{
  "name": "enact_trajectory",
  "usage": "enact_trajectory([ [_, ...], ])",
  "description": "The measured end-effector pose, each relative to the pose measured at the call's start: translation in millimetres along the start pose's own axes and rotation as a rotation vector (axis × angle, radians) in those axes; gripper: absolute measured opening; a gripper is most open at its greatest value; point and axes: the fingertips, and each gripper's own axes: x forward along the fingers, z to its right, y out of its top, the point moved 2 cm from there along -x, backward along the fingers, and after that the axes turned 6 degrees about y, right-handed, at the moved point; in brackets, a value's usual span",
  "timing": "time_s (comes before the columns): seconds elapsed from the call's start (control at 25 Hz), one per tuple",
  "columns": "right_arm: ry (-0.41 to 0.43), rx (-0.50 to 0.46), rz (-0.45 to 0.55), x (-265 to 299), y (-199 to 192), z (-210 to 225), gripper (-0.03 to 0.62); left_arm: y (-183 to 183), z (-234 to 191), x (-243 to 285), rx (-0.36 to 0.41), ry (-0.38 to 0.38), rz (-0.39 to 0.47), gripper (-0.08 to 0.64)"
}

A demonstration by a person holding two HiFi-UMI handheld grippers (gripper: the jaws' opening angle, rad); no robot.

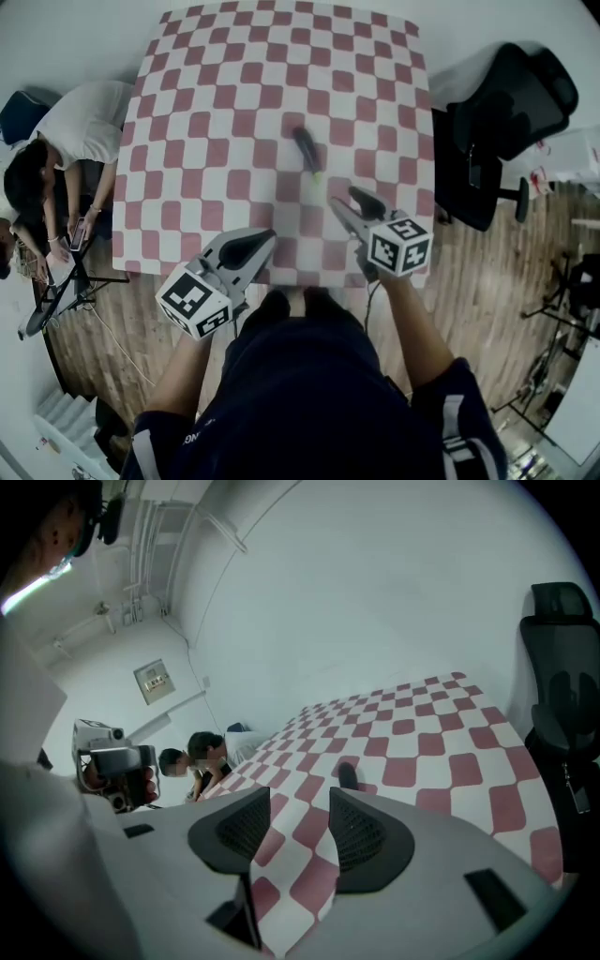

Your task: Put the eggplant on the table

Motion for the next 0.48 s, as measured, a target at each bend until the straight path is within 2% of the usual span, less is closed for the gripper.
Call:
enact_trajectory([
  [0.32,0.104,-0.019,0.122,-61,24,-47,0.104,18,35,3,0.076,-0.029,0.030,0.028],
  [0.48,0.139,-0.037,0.153,-75,31,-63,0.070,22,45,3,0.091,-0.036,0.031,0.028],
])
